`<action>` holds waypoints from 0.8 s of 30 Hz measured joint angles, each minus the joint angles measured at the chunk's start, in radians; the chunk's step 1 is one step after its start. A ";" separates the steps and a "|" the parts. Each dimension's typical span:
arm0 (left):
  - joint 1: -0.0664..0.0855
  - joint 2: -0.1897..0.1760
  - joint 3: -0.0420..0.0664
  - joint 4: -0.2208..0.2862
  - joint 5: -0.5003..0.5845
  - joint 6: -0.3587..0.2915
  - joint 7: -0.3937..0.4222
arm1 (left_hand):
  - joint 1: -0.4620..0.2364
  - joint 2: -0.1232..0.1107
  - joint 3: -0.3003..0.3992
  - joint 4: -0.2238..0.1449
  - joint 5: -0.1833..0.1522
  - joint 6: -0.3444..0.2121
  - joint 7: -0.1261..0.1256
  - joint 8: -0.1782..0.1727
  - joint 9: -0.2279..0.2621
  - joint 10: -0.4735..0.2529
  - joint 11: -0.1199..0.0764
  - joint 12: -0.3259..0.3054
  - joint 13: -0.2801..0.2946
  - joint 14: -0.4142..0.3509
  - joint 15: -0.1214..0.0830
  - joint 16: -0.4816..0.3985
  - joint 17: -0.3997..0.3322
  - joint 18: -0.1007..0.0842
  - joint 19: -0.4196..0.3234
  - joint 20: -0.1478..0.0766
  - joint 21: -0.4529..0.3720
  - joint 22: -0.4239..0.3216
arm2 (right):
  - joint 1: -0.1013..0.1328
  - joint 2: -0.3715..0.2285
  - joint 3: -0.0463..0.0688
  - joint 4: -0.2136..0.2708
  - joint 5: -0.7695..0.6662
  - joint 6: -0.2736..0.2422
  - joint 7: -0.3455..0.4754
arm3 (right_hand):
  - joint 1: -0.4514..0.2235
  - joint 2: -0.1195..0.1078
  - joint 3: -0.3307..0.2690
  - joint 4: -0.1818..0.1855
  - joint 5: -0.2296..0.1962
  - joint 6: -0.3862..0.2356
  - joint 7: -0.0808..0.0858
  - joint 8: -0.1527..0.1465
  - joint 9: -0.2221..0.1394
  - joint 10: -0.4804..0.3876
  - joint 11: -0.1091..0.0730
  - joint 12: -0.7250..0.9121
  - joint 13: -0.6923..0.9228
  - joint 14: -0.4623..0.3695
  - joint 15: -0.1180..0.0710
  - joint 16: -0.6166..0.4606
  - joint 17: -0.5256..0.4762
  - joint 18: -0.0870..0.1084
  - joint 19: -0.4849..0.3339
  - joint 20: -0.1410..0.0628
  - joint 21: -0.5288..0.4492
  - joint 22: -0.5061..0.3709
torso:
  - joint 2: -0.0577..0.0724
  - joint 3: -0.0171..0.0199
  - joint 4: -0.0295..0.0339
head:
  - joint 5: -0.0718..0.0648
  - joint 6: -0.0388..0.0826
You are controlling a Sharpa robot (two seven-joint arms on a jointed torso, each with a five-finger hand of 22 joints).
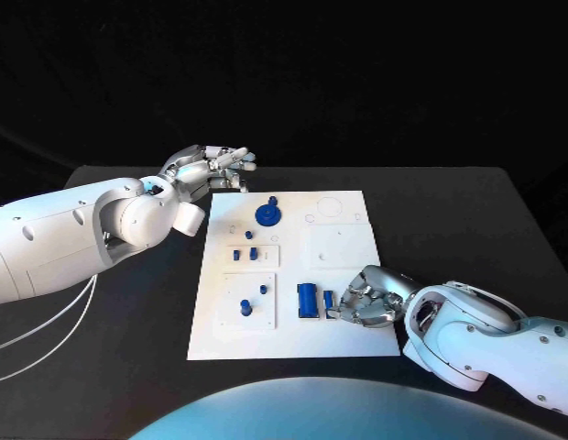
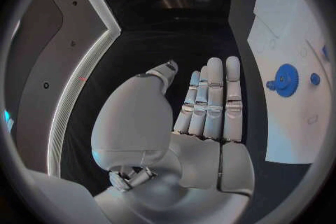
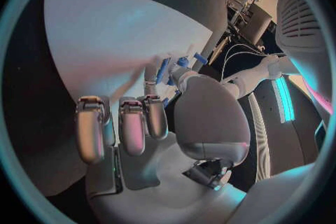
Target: Assemble the parts on the task board
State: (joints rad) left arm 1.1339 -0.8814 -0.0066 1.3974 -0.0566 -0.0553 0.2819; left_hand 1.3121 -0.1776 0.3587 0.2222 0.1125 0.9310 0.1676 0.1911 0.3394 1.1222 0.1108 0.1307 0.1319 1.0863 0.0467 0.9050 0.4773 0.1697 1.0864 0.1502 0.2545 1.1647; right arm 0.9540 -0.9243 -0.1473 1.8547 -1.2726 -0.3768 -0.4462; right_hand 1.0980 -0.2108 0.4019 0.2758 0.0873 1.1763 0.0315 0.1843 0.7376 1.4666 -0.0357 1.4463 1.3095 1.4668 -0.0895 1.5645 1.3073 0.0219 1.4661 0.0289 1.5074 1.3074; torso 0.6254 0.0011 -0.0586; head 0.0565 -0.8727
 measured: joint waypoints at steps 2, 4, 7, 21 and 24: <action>0.000 0.000 0.000 0.000 0.000 0.000 0.000 | 0.000 0.000 0.000 0.000 0.000 0.000 0.000 0.000 0.000 0.000 0.000 0.000 0.000 0.000 0.000 0.000 0.000 0.000 0.000 0.000 0.000 0.000 | 0.000 0.005 0.000 -0.007 -0.002 0.001 -0.003 | 0.000 0.000 0.000 0.000 0.000 0.000 0.000 0.000 0.000 0.000 0.000 0.000 0.000 0.000 0.000 0.000 0.000 0.000 0.000 0.000 0.000 0.000 | 0.000 0.0002 -0.0004 | 0.000 0.000; 0.000 0.001 0.000 0.000 0.000 0.000 0.000 | 0.000 0.000 0.000 0.000 0.000 0.000 0.000 0.000 0.000 0.000 0.000 0.000 0.000 0.000 0.000 0.000 0.000 0.000 0.000 0.000 0.000 0.000 | 0.000 0.008 0.000 -0.011 -0.003 0.001 -0.005 | 0.004 0.004 0.000 0.000 0.000 0.000 0.000 0.000 0.000 0.000 0.000 0.000 0.000 0.000 0.000 0.000 0.000 0.000 0.000 0.000 0.000 0.000 | 0.001 0.0007 -0.0004 | 0.001 0.000; 0.000 0.001 0.000 -0.001 0.000 0.000 -0.001 | 0.000 0.000 0.000 0.000 0.000 0.000 0.000 0.000 0.000 0.000 0.000 0.000 0.000 0.000 0.000 0.000 0.000 0.000 0.000 0.000 0.000 0.000 | 0.001 0.012 0.000 -0.015 -0.006 0.001 -0.008 | 0.004 0.004 0.000 0.000 0.000 0.000 0.000 0.000 0.000 0.000 0.000 0.000 0.000 0.000 0.000 0.000 0.001 0.000 0.000 0.000 0.000 0.000 | 0.000 0.0007 -0.0008 | 0.001 0.000; 0.000 0.001 0.000 -0.001 0.000 0.000 -0.001 | 0.000 0.000 -0.004 0.004 0.000 0.000 0.000 0.000 0.001 0.000 0.000 0.000 0.001 0.000 0.000 0.000 0.000 0.000 0.000 0.000 0.000 0.000 | 0.020 -0.019 0.000 0.011 0.000 -0.016 0.009 | 0.009 -0.002 -0.004 0.004 0.000 -0.016 0.009 -0.014 -0.002 0.000 0.000 -0.034 0.000 0.000 0.000 0.000 0.001 0.000 0.000 0.000 -0.020 0.000 | -0.001 0.0001 -0.0023 | 0.001 0.000; 0.000 0.001 -0.001 -0.003 0.000 0.000 -0.002 | 0.000 0.000 -0.004 0.004 0.000 0.000 0.000 0.000 0.001 0.000 0.000 0.000 0.001 0.000 0.000 0.000 0.000 0.000 0.000 0.000 0.000 0.000 | 0.051 -0.035 0.000 0.013 0.036 -0.034 0.049 | 0.009 -0.012 -0.007 0.007 0.004 -0.038 0.020 -0.020 -0.001 0.000 0.007 -0.050 0.000 0.000 0.000 0.000 0.001 0.000 0.000 0.000 -0.039 0.001 | -0.002 -0.0012 -0.0030 | -0.002 0.000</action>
State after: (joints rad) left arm 1.1339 -0.8803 -0.0077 1.3948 -0.0567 -0.0551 0.2804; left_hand 1.3121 -0.1776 0.3545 0.2264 0.1125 0.9310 0.1676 0.1911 0.3404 1.1223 0.1108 0.1307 0.1329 1.0863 0.0467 0.9050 0.4773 0.1696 1.0863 0.1502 0.2545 1.1648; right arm 1.0046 -0.9596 -0.1472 1.8678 -1.2367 -0.4105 -0.3975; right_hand 1.1071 -0.2229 0.3948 0.2830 0.0910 1.1379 0.0516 0.1640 0.7364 1.4665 -0.0283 1.3958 1.3095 1.4668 -0.0895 1.5645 1.3080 0.0220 1.4662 0.0289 1.4685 1.3081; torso 0.6229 -0.0001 -0.0616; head 0.0547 -0.8727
